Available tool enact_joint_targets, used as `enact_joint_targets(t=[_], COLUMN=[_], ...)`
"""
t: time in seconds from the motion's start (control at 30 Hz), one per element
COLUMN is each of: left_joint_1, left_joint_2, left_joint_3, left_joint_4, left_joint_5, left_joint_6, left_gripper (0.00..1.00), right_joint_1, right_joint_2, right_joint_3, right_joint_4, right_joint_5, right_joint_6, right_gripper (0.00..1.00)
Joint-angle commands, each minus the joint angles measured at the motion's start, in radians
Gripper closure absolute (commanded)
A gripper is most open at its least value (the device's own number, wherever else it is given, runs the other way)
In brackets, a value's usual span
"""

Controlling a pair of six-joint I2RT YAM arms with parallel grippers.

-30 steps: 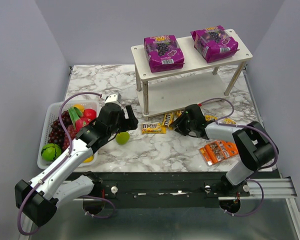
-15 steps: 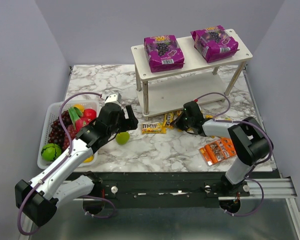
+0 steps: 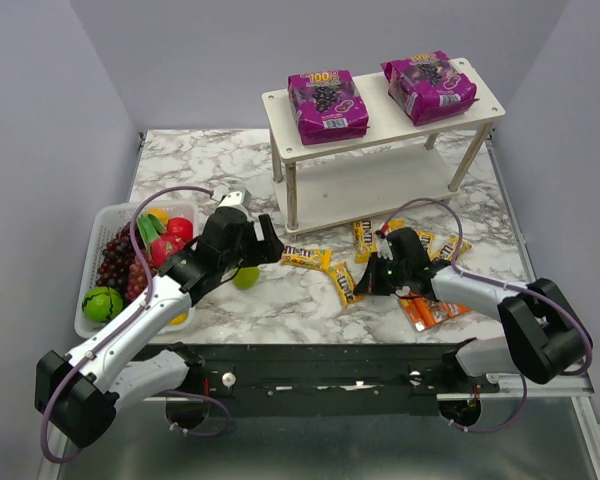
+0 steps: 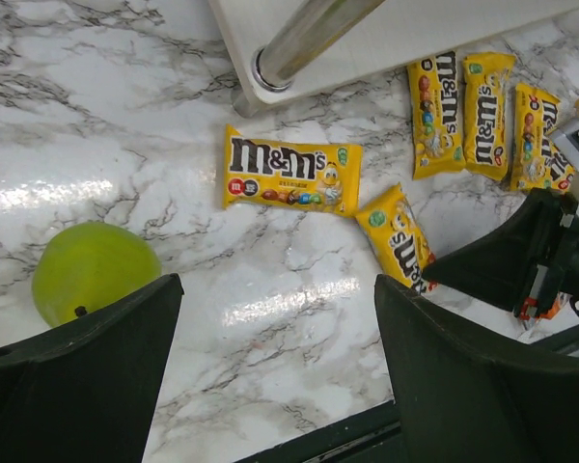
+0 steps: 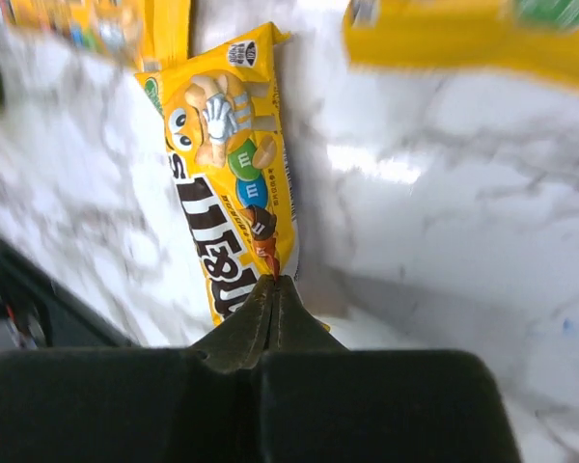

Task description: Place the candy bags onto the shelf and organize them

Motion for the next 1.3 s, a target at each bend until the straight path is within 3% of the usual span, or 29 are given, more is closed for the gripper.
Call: enact_joint_targets(t=[0.0,0.07,0.1,0.13,0.23,0.47,0.73,0.9,1.27], left_joint_1=[-0.015,-0.05,-0.063,-0.073,-0.115,-0.169,-0.19,-0.199,-0.227], left_joint_2=[0.044,0.074,0.085,0.11,0.159,0.26,0.418,0.492,0.64], left_joint_3=[-0.047,-0.053,-0.053,-0.05,-0.033,0.007,0.102,0.151,0.176], left_joint_4=[0.103,0.12,0.131,0.135,0.149,0.211,0.281,0.313,0.421], left_joint_5=[0.113,0.11,0.105,0.101,0.099,0.09,0.169,0.194,0.285], left_joint_6=[-0.028,-0.045,-0.049,-0.054,-0.063,-0.048,0.033,0.061,0.07], left_gripper=[0.11,0.11,0.11,0.12,0.12,0.14,0.21,0.26,0.3], right_joint_1=[0.004,0.004,0.004,0.003,0.004,0.004,0.004,0.003,0.043], right_joint_2=[-0.045,-0.094,-0.12,-0.186,-0.295,-0.528,-0.679,-0.685,-0.541], right_joint_3=[-0.008,0.003,0.004,0.003,-0.014,-0.079,-0.195,-0.238,-0.2], right_joint_4=[-0.226,-0.295,-0.306,-0.33,-0.37,-0.457,-0.419,-0.379,-0.274], right_joint_5=[-0.128,-0.05,-0.016,0.021,0.117,0.148,0.09,0.085,0.056], right_joint_6=[-0.19,-0.167,-0.119,-0.086,0.014,0.165,0.491,0.617,0.763], right_gripper=[0.87,0.74,0.55,0.47,0.32,0.28,0.29,0.31,0.33])
